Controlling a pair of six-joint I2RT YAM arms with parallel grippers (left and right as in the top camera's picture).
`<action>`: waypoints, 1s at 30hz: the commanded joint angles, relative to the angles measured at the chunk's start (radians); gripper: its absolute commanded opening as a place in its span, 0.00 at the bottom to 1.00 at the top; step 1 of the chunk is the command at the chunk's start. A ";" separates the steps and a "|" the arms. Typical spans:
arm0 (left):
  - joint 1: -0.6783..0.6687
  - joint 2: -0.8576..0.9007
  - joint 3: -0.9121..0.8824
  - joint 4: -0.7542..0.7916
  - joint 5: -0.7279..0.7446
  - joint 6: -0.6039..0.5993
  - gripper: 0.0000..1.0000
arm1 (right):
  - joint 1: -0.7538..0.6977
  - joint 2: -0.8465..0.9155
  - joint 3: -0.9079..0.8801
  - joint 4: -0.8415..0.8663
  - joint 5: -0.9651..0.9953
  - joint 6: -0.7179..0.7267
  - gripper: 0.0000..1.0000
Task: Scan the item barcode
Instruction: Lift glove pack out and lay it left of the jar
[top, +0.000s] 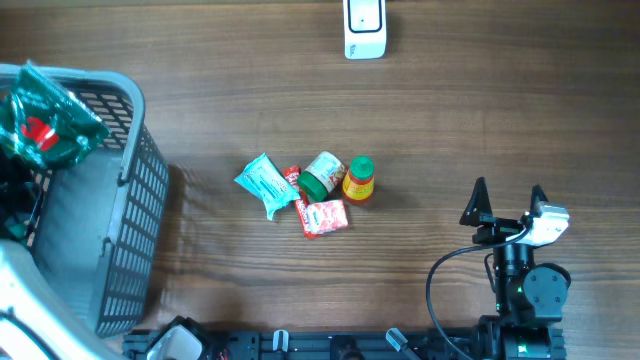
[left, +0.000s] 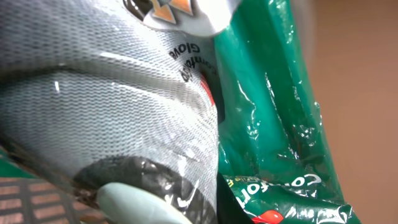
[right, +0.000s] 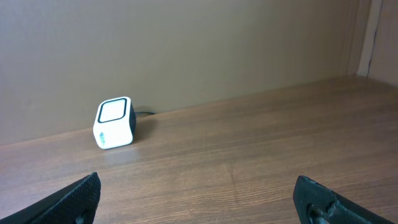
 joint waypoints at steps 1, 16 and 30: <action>-0.006 -0.118 0.053 0.058 0.148 0.146 0.04 | 0.006 0.000 0.000 0.003 0.015 -0.019 1.00; -0.689 -0.301 0.053 0.116 0.394 1.067 0.04 | 0.006 0.000 0.000 0.003 0.015 -0.019 1.00; -0.962 0.132 0.040 -0.091 -0.035 1.018 0.04 | 0.006 0.000 0.000 0.003 0.015 -0.018 1.00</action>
